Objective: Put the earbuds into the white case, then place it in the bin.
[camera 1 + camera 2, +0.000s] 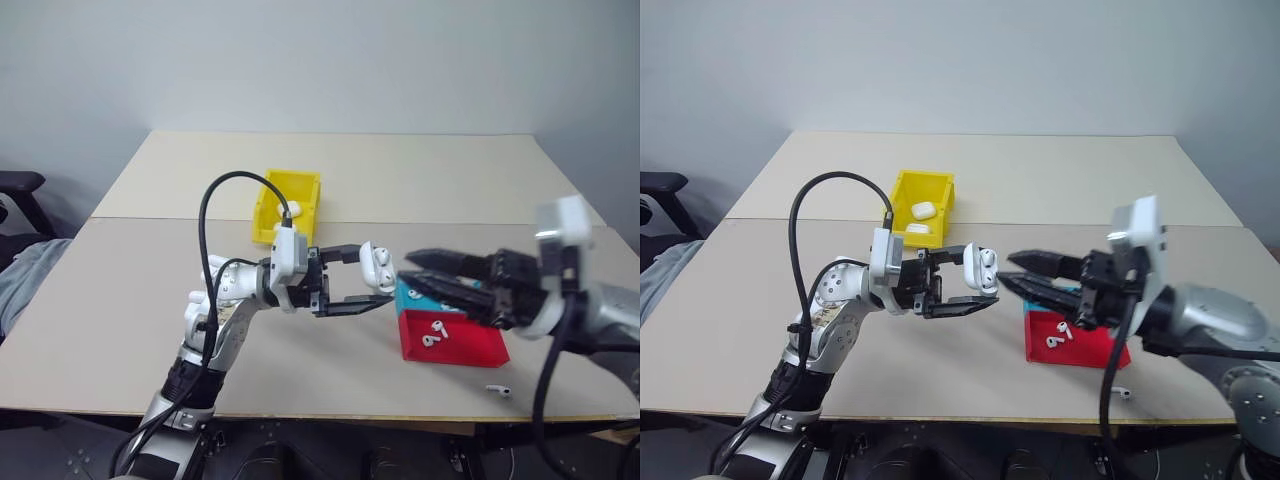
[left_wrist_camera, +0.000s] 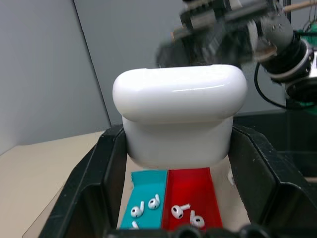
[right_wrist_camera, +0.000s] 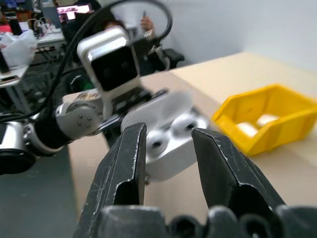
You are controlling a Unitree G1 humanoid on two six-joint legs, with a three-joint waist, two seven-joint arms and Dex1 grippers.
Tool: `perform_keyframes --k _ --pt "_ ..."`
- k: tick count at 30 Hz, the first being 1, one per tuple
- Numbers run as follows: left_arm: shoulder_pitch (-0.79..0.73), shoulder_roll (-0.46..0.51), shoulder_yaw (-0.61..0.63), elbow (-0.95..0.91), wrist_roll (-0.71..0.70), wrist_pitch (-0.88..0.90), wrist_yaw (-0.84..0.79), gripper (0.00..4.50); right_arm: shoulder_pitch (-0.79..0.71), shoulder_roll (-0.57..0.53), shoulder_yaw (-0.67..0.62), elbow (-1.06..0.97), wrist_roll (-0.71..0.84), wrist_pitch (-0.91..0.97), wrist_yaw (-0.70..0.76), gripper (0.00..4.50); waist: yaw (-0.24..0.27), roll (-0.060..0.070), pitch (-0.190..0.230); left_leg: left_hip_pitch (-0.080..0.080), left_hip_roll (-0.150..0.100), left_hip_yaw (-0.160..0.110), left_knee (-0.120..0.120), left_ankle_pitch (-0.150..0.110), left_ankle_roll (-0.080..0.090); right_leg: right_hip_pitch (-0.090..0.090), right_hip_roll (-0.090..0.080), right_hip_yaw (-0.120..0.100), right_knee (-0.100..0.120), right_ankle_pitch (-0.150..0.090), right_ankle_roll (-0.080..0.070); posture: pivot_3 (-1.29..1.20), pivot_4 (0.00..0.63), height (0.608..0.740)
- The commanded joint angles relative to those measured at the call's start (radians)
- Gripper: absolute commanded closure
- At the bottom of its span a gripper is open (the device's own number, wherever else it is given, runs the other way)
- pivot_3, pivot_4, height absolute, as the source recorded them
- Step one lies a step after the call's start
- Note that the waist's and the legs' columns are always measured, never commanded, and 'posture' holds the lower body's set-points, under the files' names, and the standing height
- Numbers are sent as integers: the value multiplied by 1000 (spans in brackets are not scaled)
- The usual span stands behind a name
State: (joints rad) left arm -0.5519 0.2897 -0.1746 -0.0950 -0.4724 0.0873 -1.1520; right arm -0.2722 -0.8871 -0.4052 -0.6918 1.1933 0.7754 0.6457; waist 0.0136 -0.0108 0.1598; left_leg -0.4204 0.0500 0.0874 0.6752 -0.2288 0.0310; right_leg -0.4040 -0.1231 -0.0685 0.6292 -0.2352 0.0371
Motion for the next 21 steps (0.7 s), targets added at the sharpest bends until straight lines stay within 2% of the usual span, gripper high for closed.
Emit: perform_keyframes --k 1,4,8,15,21 --pt "-50 11 -10 1 14 -1 -13 1723 -121 -65 4 23 11 -24 52 2597 -2 0 0 0 0 0 0 0 0 0 0 0 0 0 0 0 150 740" --pt "-72 14 -27 27 32 -15 -31 1723 -303 -89 123 98 18 31 47 3136 -8 0 0 1 1 0 0 0 0 0 1 1 0 0 0 0 150 740" --pt "-93 -12 -34 67 46 -61 -45 1723 -470 -92 296 134 -98 39 147 4449 -4 0 0 1 1 0 -1 0 0 -1 1 0 0 0 0 0 150 740" --pt "-93 -11 -29 75 50 -65 -46 1723 -542 -78 465 126 -296 -3 256 4449 1 0 0 -3 0 1 2 -1 1 -2 -1 0 -1 0 1 0 150 740" --pt "-82 -7 -22 71 44 -78 -58 1723 -529 -76 504 117 -409 -33 311 4449 -1 0 0 -2 1 1 2 -1 1 -2 0 0 0 0 1 0 150 740"
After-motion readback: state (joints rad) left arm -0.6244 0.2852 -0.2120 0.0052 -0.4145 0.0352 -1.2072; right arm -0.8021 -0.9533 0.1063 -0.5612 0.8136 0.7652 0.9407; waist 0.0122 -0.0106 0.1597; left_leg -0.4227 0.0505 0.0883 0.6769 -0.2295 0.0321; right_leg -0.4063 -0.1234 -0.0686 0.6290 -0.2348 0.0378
